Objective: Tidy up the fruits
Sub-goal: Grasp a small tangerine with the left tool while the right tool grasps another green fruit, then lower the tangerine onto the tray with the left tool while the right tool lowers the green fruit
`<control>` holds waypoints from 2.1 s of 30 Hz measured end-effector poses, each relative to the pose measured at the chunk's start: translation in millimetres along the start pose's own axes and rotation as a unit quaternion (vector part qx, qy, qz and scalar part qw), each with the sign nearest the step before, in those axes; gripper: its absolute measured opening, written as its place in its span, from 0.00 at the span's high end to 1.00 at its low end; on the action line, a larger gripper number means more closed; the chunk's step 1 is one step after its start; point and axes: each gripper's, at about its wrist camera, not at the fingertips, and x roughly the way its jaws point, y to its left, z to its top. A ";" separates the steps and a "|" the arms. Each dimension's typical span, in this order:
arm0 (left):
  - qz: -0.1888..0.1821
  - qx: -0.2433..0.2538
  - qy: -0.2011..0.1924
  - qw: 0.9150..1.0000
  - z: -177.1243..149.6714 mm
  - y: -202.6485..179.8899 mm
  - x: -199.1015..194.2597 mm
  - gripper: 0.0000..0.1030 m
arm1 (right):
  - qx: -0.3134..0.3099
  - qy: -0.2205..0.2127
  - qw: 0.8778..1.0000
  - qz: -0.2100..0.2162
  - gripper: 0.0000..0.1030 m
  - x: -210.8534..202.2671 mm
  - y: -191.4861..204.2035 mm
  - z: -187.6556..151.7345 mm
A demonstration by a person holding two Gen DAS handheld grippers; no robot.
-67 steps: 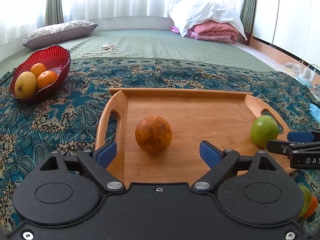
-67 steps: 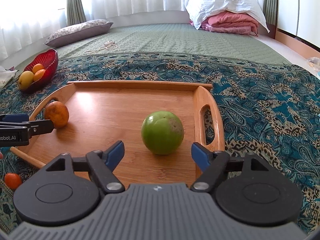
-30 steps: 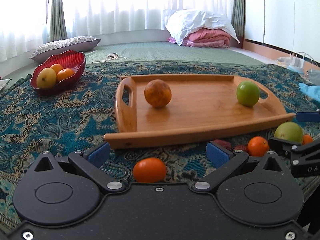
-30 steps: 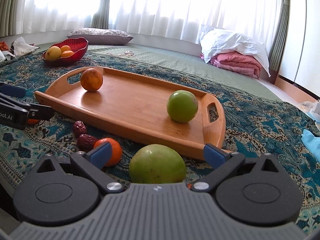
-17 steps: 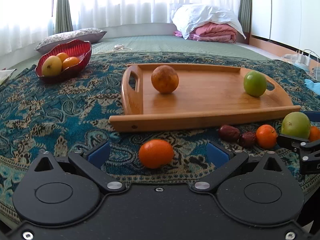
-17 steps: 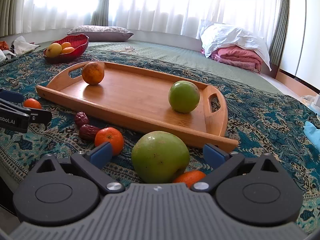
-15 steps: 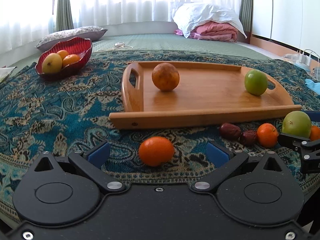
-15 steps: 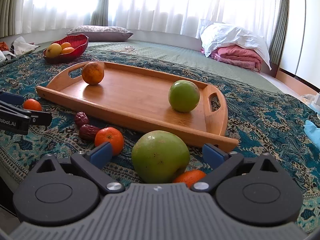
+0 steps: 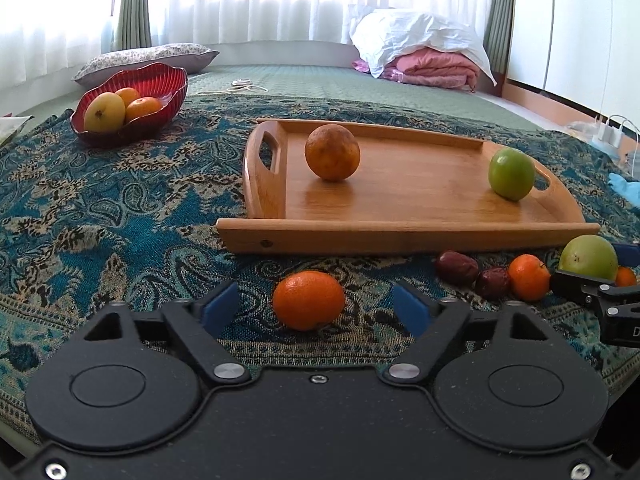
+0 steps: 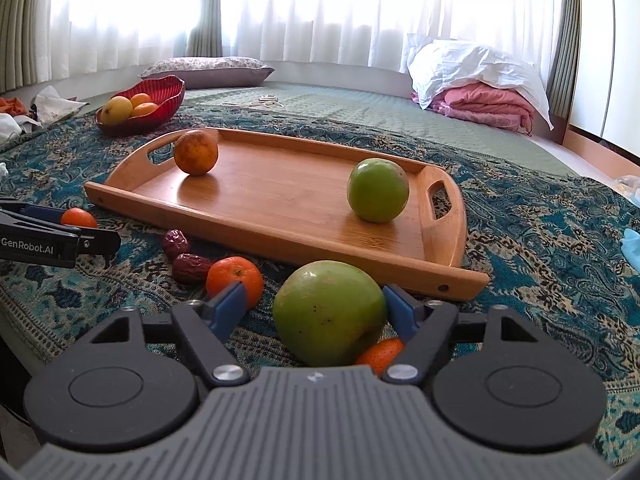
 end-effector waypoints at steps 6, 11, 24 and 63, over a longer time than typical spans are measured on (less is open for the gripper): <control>-0.003 -0.001 -0.002 1.000 1.2 1.4 -0.7 0.54 | 0.009 0.009 1.000 -0.006 0.39 3.3 -5.9 0.6; -0.004 0.001 -0.006 1.000 2.3 0.2 -2.9 0.68 | 0.003 0.012 1.000 -0.009 0.39 6.7 -4.5 1.0; -0.008 0.016 -0.050 0.999 21.7 -10.3 -19.7 0.69 | 0.072 -0.036 0.996 -0.028 0.40 -2.6 -14.2 12.1; -0.022 -0.038 0.011 0.999 75.0 -12.5 86.4 0.69 | 0.177 0.029 0.982 -0.058 0.40 93.9 -56.9 68.1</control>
